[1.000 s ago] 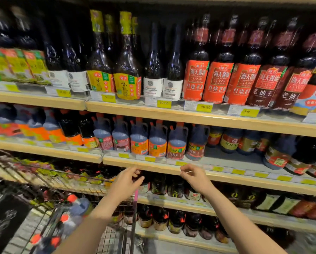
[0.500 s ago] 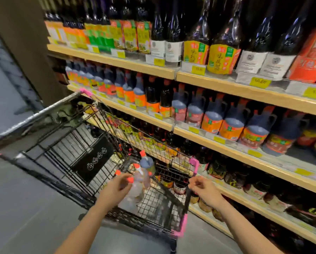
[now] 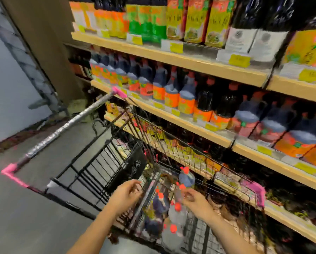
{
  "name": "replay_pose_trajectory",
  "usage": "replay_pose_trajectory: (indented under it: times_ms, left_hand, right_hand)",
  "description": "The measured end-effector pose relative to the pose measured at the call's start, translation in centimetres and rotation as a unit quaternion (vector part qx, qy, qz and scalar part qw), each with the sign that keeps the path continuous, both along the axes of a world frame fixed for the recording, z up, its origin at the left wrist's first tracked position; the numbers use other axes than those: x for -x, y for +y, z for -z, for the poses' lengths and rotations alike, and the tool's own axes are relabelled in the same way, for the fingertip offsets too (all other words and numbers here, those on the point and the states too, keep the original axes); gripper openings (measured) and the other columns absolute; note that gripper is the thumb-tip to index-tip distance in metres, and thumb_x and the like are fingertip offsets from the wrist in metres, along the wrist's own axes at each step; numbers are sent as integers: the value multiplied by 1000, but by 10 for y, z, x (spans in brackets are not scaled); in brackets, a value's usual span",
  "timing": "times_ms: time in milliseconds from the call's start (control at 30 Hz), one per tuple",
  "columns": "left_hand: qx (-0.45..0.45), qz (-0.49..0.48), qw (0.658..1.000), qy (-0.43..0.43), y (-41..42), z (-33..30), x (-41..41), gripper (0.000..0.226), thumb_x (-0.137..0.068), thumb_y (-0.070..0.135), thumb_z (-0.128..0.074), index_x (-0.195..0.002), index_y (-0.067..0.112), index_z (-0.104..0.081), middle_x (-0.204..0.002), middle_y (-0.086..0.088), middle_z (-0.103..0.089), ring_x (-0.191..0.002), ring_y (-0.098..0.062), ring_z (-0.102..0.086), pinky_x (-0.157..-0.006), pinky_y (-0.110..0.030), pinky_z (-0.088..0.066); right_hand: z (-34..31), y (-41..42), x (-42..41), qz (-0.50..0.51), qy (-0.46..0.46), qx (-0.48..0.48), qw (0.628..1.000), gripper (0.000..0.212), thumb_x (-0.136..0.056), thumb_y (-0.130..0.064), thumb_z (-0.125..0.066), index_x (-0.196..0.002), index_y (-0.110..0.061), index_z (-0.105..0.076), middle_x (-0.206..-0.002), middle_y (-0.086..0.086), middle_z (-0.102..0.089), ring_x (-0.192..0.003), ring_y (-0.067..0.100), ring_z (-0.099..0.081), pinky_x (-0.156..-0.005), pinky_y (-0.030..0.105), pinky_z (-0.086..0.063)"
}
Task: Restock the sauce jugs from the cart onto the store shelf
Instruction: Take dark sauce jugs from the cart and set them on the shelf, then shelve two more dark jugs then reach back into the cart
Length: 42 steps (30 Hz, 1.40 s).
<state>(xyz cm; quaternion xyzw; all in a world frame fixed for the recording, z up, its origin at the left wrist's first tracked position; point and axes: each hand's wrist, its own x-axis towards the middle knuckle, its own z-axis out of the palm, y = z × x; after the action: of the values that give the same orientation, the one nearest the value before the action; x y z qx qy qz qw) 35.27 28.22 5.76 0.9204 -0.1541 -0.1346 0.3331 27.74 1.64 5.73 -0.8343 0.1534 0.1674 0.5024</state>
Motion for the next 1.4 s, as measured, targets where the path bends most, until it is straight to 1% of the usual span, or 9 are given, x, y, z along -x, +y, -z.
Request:
replay_pose_trajectory:
  times_ms: [100,400,633,700,733,833,1133,1267,1400]
  left_hand:
    - [12,35,999,19,2,18,-50,29,-84,23,-62,-113,21,-58,-90,8,-58,-83,-3,-57,-79,-22,-45]
    - [9,89,989,114,-2,108,-106,46,-81,48,-57,-120,25,-55,-110,2,-63,-100,-8,-60,-86,-31,-52]
    - [-10,124,982,144,-1,149,-103,50,-82,39,-63,-126,19,-53,-111,-7,-62,-98,-20,-59,-81,-28,-48]
    - [-8,110,982,154,0,148,-104,51,-81,33,-68,-128,21,-51,-111,-5,-60,-96,-17,-59,-83,-31,-51]
    - [-2,100,982,162,0,147,-104,54,-79,32,-70,-128,21,-50,-110,-5,-59,-95,-15,-58,-84,-32,-52]
    - [17,85,980,181,0,137,-105,61,-74,28,-76,-129,19,-50,-111,-6,-59,-95,-16,-57,-87,-31,-49]
    - [117,85,970,197,-26,53,-82,117,-42,53,-86,-139,14,-35,-127,9,-48,-122,-8,-45,-91,-6,-34]
    - [147,100,964,196,-43,14,-81,88,-52,24,-90,-124,32,-39,-111,16,-57,-109,-9,-55,-78,-11,-43]
    - [186,100,958,194,-55,-9,-75,74,-55,20,-89,-112,35,-45,-103,20,-59,-98,-5,-59,-72,-7,-47]
  right_hand:
    - [17,28,-40,30,27,-34,999,28,-87,-7,-63,-112,-8,-51,-79,6,-57,-65,16,-51,-61,18,-42]
    - [109,70,-94,10,137,29,990,54,-88,-15,-62,-137,-6,-41,-129,16,-57,-122,32,-52,-93,35,-43]
    - [158,86,-97,-29,131,172,976,20,-88,-11,-54,-108,-8,-59,-100,15,-67,-93,31,-62,-74,36,-47]
    - [159,82,-96,-22,101,150,983,9,-88,-7,-54,-80,-10,-56,-75,10,-58,-72,24,-56,-60,27,-39]
    - [156,80,-96,-13,87,138,987,27,-88,-5,-55,-65,-15,-47,-63,4,-47,-62,18,-47,-54,23,-33]
    - [131,65,-102,-31,26,133,990,43,-87,-9,-60,-57,-26,-33,-54,-8,-34,-51,7,-32,-52,27,-23]
    - [-52,28,-120,-68,-102,45,991,10,-80,-11,-71,-82,-20,-66,-82,0,-64,-78,10,-58,-75,26,-44]
    - [-111,20,-122,-70,-131,42,988,25,-83,-18,-70,-93,3,-64,-90,22,-66,-83,27,-62,-83,42,-48]
    - [-133,13,-117,-8,-144,2,990,40,-76,-36,-72,-108,-13,-63,-92,12,-64,-95,29,-62,-90,54,-49]
